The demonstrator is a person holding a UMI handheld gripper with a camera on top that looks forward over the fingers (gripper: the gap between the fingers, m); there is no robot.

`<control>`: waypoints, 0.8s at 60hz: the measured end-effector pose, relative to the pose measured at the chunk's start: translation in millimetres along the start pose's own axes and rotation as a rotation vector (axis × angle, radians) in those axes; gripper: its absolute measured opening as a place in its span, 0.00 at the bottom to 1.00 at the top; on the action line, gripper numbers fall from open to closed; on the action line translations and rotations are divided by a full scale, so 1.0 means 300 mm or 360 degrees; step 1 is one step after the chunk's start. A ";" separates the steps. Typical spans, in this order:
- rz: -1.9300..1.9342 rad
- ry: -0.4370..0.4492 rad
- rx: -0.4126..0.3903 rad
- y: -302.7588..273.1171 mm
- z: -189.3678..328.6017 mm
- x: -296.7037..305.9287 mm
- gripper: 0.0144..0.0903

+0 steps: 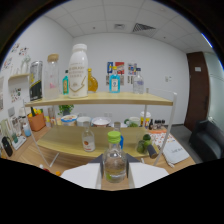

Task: Make me a cup of Vodka Sunrise.

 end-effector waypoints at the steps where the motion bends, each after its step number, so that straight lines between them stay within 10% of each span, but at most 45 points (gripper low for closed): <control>1: -0.0017 0.0003 -0.0015 0.022 0.006 -0.001 0.28; 48: -0.2660 0.0185 -0.0165 0.141 0.125 0.016 0.28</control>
